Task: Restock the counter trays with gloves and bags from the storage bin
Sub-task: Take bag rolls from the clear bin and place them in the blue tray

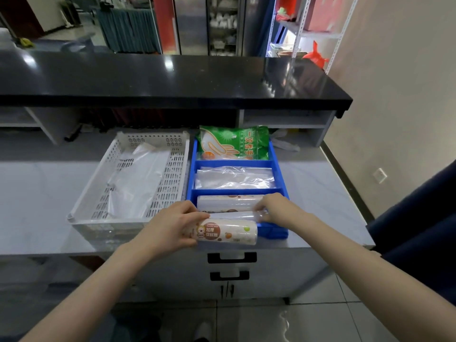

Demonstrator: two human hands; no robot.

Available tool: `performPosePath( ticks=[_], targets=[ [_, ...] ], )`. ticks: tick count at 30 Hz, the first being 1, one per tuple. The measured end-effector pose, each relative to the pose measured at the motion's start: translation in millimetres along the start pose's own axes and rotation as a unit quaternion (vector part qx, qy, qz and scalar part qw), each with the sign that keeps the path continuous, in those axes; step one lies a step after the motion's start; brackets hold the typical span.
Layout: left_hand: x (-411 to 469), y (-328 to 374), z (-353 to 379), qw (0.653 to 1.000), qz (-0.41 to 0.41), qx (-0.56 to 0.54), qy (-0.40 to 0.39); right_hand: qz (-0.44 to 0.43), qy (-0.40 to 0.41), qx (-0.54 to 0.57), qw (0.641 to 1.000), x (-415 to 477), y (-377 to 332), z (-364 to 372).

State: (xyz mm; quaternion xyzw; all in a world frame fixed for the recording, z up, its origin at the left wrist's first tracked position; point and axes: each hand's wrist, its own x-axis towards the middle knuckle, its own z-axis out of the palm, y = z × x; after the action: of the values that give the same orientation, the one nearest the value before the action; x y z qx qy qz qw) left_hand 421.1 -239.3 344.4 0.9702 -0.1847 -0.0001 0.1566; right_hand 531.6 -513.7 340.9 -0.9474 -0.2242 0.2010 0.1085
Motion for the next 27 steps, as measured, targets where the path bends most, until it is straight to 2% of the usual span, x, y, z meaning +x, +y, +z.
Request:
performPosePath(
  ticks=[9, 13, 15, 20, 27],
  targets=[
    [-3, -4, -11, 1.000, -0.002, 0.009, 0.020, -0.020, 0.093, 0.045, 0.994, -2, 0, 2],
    [0, -4, -14, 1.000, -0.010, -0.005, 0.019, -0.114, 0.181, -0.114, 0.970, -2, -11, -14],
    [4, -3, -16, 1.000, -0.010, -0.011, 0.017, -0.137, 0.207, -0.148, 0.958, -3, -9, -27],
    [25, 0, -16, 1.000, -0.003, -0.018, 0.024, -0.113, 0.250, -0.086, 0.958, -23, 14, -55],
    [73, 7, 12, 0.997, -0.028, -0.039, -0.052, -0.012, 0.299, -0.039, 0.953, -51, 35, -67]
  ],
)
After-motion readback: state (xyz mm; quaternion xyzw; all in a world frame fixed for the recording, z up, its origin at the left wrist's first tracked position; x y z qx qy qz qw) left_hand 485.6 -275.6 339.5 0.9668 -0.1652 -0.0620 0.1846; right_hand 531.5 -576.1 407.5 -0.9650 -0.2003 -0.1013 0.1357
